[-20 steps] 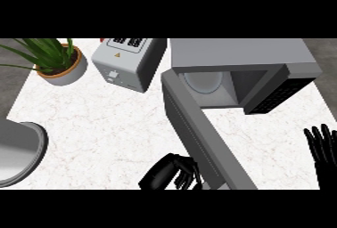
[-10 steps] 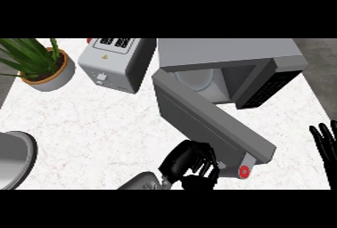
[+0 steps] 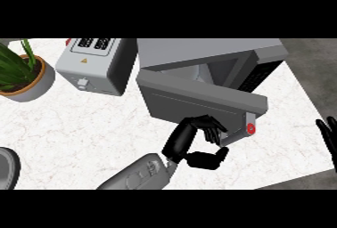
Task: Pick up the milk, place it into the microwave and close the microwave
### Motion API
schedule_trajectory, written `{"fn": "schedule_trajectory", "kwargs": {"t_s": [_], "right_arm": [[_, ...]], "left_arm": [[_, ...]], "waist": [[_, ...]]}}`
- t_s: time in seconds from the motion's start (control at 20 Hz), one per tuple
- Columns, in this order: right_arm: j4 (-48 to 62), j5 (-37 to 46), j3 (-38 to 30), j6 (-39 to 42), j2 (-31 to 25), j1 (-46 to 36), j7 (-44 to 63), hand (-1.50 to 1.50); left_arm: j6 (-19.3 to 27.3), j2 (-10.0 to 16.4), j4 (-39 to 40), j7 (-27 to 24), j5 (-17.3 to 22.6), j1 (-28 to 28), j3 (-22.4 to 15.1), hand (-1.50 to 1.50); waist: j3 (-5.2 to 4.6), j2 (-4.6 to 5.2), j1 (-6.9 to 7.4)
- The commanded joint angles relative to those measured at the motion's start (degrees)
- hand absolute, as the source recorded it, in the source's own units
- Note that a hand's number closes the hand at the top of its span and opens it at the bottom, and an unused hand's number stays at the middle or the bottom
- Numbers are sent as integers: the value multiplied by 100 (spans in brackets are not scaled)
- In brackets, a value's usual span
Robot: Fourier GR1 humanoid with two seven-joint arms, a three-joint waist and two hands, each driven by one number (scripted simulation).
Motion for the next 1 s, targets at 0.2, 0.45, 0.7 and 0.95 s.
{"fn": "schedule_trajectory", "kwargs": {"t_s": [0.2, 0.45, 0.7, 0.95], "right_arm": [[-210, -379, -10, 54, -84, -240, 210, -150], [-152, -607, -99, 179, -315, -464, 354, -150], [-196, -913, -59, 298, -415, -644, 497, -150], [-141, -1154, -41, 397, -525, -767, 633, -150]], "left_arm": [[524, -29, 263, -567, 773, -710, 394, -150], [660, -29, 510, -678, 1082, -1141, 399, -150], [772, -30, 770, -790, 1405, -1479, 494, -150], [857, -29, 984, -970, 1668, -1646, 487, -150]], "waist": [[4, 123, -389], [23, 175, -554], [28, 218, -680], [34, 280, -819]]}}
